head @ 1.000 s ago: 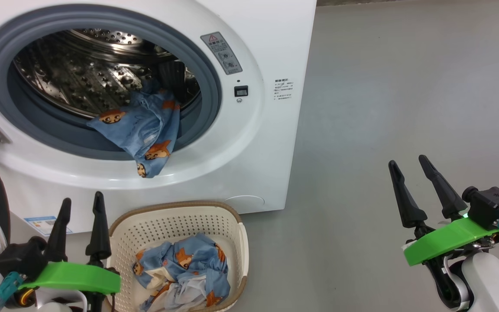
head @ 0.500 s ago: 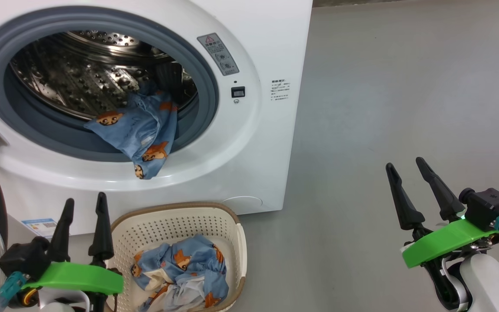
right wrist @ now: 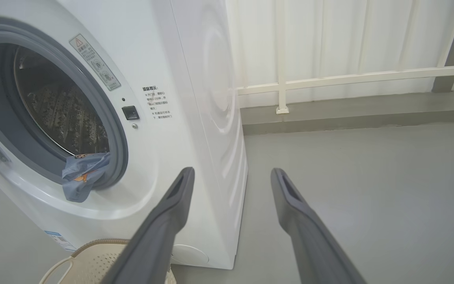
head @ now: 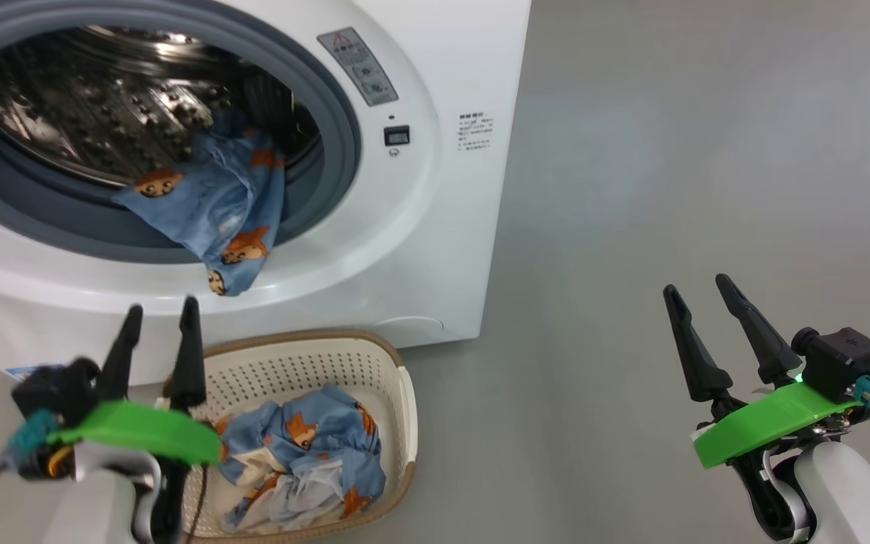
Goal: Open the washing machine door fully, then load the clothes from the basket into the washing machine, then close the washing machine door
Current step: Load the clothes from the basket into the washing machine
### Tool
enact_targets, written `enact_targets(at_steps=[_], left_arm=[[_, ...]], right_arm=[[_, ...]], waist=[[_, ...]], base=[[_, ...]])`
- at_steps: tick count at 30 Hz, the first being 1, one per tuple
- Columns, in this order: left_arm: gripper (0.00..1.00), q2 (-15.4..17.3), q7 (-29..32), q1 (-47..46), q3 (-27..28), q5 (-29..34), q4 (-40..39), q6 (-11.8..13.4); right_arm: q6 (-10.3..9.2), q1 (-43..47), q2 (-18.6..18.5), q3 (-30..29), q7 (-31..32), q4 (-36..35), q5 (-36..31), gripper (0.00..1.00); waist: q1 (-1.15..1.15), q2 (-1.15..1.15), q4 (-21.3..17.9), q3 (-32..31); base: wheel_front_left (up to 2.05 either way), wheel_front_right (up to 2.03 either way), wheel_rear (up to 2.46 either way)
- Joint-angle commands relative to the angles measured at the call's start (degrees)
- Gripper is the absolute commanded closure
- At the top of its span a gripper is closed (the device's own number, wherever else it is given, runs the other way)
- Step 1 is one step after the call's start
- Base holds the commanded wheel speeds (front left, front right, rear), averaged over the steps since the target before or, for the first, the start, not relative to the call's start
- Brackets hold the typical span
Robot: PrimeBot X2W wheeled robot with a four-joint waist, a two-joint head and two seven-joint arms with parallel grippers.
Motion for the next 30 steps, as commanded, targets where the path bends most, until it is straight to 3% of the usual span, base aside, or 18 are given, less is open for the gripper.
enact_targets(at_steps=[1, 14, 30], left_arm=[[0.00, 2.04, 0.14, -2.50, 1.34, -0.35, -0.38, -0.13], [0.00, 5.97, 5.26, -23.50, -3.36, -4.64, 17.36, -0.13], [0.00, 9.53, 11.54, -40.92, -10.01, -9.79, 30.72, -0.13]], right_arm=[[0.31, -1.32, -0.42, 0.75, -0.46, -1.43, -0.32, 0.00], [0.31, -4.19, 1.16, 0.09, -0.46, -3.12, -2.45, 0.00], [0.31, -6.03, 3.15, -0.80, -0.46, -4.69, -4.04, 0.00]], waist=[[0.00, -0.01, -0.82, 1.44], [0.00, -0.01, -4.50, 10.95], [0.00, -0.01, -9.07, 18.48]], base=[[0.00, 0.00, 0.00], [0.00, 0.00, 0.00], [0.00, 0.00, 0.00]])
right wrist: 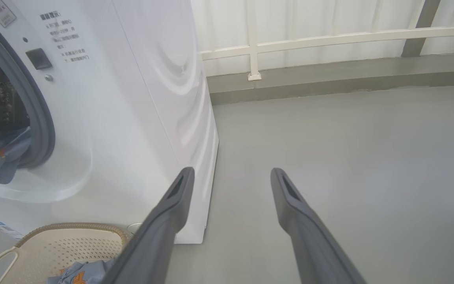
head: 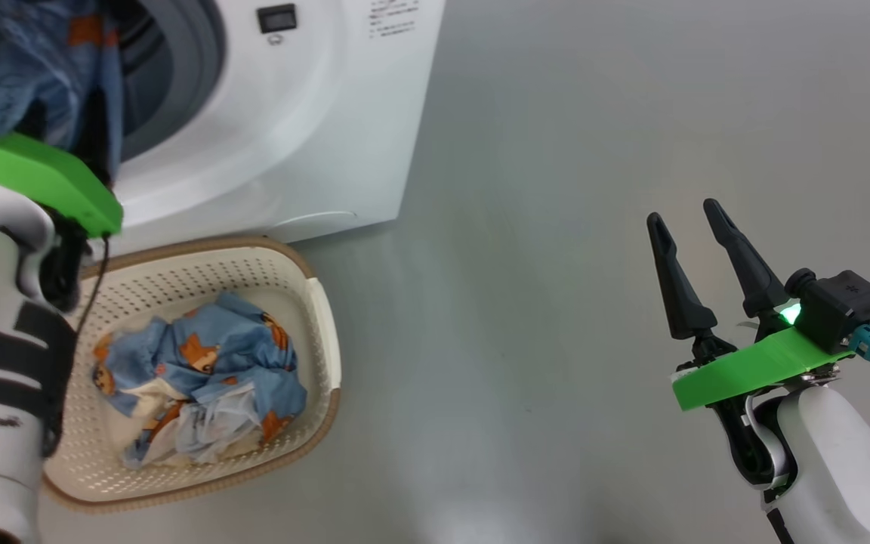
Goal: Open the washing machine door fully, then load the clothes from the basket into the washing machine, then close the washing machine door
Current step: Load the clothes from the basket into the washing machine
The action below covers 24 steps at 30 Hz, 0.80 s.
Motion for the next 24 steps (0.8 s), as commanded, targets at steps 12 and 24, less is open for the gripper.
enact_targets(at_steps=[12, 24], left_arm=[[0.00, 3.97, 4.35, -7.90, -1.81, -0.88, 7.03, -0.08], [0.27, 3.89, 10.53, -8.41, -3.47, -0.77, 9.65, 0.65]], right_arm=[[0.31, -0.20, 0.23, 1.00, -0.46, -1.93, -0.87, 0.00], [0.31, -0.48, 0.80, 1.01, -0.46, -1.54, -1.10, 0.00]], waist=[[0.00, 0.00, -2.15, 3.00], [0.00, 0.00, -1.95, 3.36]], base=[[0.00, 0.00, 0.00], [0.00, 0.00, 0.00]])
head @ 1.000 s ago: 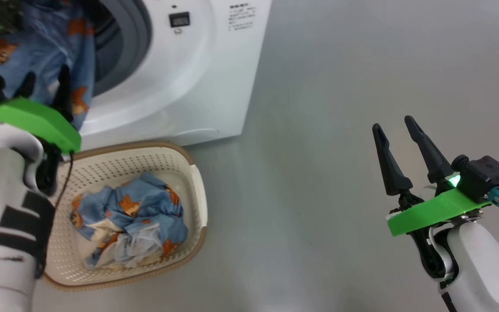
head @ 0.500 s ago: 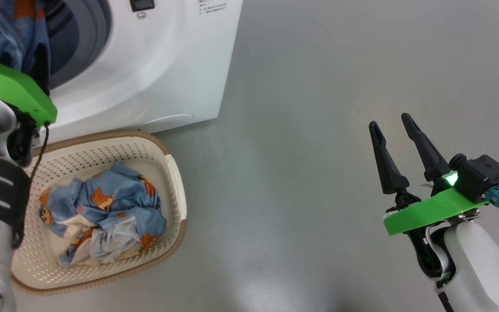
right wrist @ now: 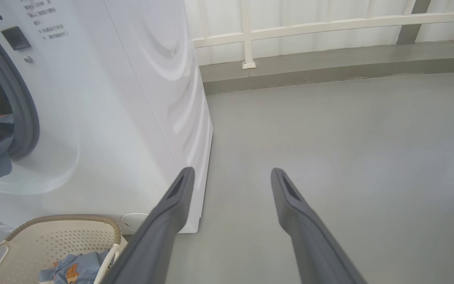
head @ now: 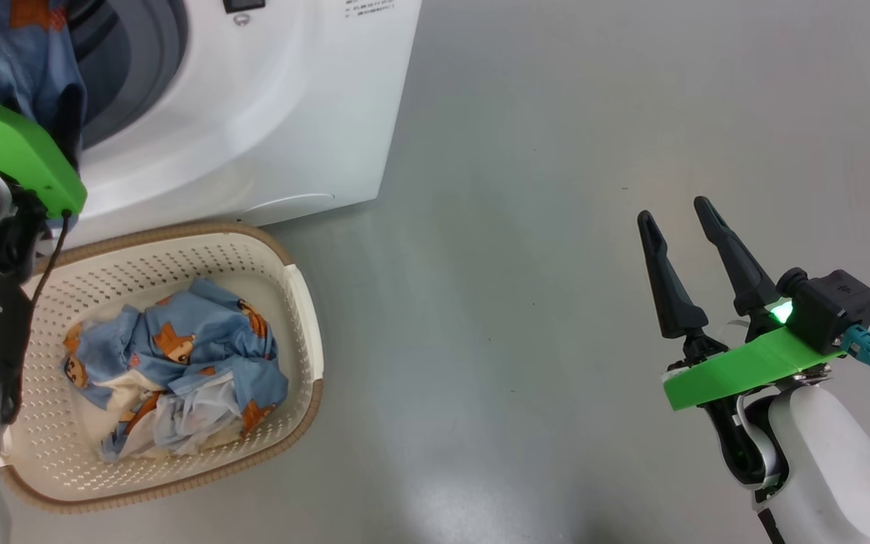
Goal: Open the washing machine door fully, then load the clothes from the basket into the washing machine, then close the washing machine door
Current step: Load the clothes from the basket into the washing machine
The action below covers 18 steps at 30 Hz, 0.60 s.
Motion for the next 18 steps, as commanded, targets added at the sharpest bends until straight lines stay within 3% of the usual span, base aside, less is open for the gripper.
enact_targets(at_steps=[1, 2, 7, 18], left_arm=[[0.70, 1.90, 0.27, -0.06, 0.22, 0.16, -0.12, 0.26], [1.00, 1.94, 0.02, -0.06, 0.09, 0.20, -0.09, 0.21], [1.00, 1.59, -1.90, 0.26, -0.64, 0.35, -0.01, -0.05], [1.00, -0.08, -13.55, 0.77, -1.83, 0.84, -0.82, -0.32]], right_arm=[[0.31, -0.37, -0.47, 0.91, -0.46, -1.01, -0.55, 0.00], [0.31, -0.38, -0.51, 0.87, -0.46, -1.00, -0.55, 0.00], [0.31, -0.38, -0.53, 0.84, -0.46, -0.83, -0.56, 0.00], [0.31, -0.27, -1.25, 0.79, -0.46, -0.96, -0.60, 0.00]], waist=[[0.00, 0.00, 0.04, 0.01], [0.00, 0.00, 0.05, 0.03], [0.00, 0.00, 0.23, -0.23], [0.00, 0.00, 1.60, -0.55]], base=[[0.00, 0.00, 0.00], [0.00, 0.00, 0.00], [0.00, 0.00, 0.00], [0.00, 0.00, 0.00]])
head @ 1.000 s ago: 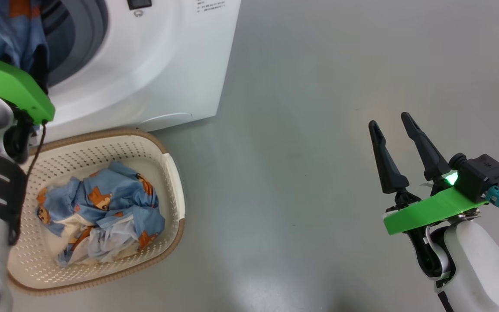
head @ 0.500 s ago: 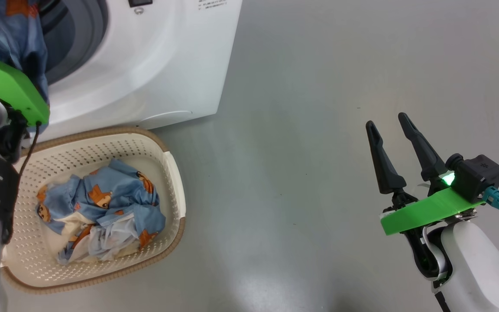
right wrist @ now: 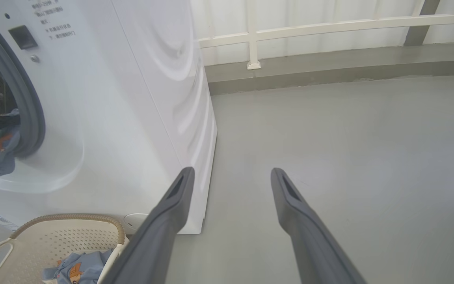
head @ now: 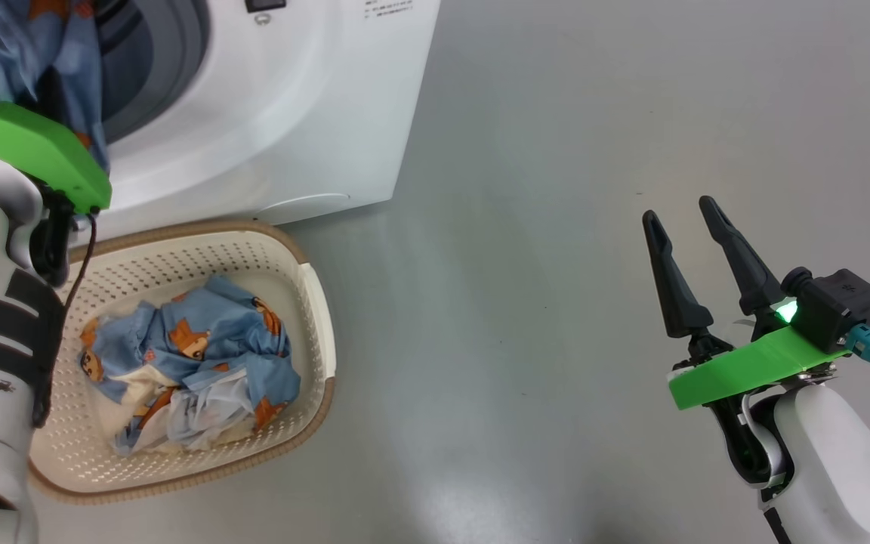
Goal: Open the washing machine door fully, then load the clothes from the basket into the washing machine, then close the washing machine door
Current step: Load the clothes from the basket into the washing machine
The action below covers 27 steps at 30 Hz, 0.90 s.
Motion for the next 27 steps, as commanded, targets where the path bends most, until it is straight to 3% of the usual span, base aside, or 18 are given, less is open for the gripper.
enact_targets(at_steps=[1, 11, 27], left_arm=[[1.00, 2.17, -1.76, 0.34, 0.49, 0.69, -1.36, -0.17], [1.00, 2.54, -8.06, -0.91, 0.51, 0.31, -2.63, -0.26], [1.00, 9.22, -9.32, -8.19, 5.03, 2.91, -10.06, 1.75]], right_arm=[[0.31, -0.20, -0.71, 0.80, -0.46, -1.13, -0.60, 0.00], [0.31, -0.21, -1.13, 1.25, -0.46, -1.61, -0.69, 0.00], [0.31, 0.90, 0.13, 0.60, -0.46, -3.35, -1.11, 0.00]], waist=[[0.00, 0.00, 0.27, 0.03], [0.00, 0.00, 0.74, 0.99], [0.00, 0.00, -3.34, 6.52]], base=[[0.00, 0.00, 0.00], [0.00, 0.00, 0.00], [0.00, 0.00, 0.00]])
